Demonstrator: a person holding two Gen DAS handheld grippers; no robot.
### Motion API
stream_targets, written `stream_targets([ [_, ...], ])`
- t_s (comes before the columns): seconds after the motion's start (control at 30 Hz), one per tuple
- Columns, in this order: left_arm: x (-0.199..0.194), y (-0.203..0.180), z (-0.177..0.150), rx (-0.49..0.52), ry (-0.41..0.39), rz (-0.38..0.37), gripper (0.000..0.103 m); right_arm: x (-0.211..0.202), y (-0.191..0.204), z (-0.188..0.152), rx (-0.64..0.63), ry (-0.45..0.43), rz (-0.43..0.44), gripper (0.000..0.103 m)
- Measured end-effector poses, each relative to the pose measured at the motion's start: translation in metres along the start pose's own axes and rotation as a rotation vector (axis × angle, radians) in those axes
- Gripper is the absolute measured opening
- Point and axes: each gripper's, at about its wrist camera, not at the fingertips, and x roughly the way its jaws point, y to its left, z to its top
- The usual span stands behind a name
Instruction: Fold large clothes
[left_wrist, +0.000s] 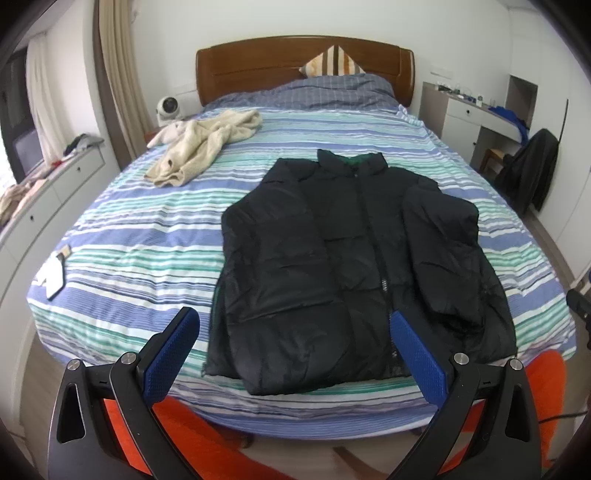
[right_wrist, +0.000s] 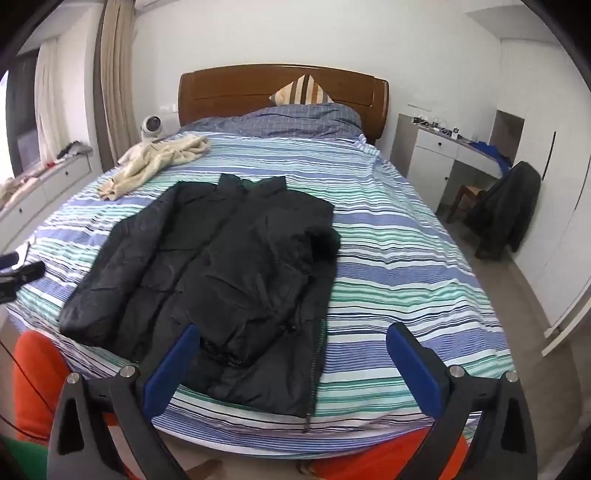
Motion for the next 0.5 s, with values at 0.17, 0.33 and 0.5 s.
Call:
stream_targets([
  [0.17, -0.005, 0.006, -0.001, -0.016, 0.009, 0.033, 0.103, -0.004, -0.004, -0.004, -0.003, 0.016, -0.025, 0.103],
  [0.33, -0.013, 0.010, -0.001, -0.026, 0.008, 0.021, 0.103, -0.011, -0.015, -0.006, 0.011, 0.022, -0.056, 0.103],
  [0.5, -0.017, 0.011, 0.001, -0.029, -0.013, 0.014, 0.103, -0.018, -0.021, -0.005, 0.018, 0.003, -0.078, 0.103],
])
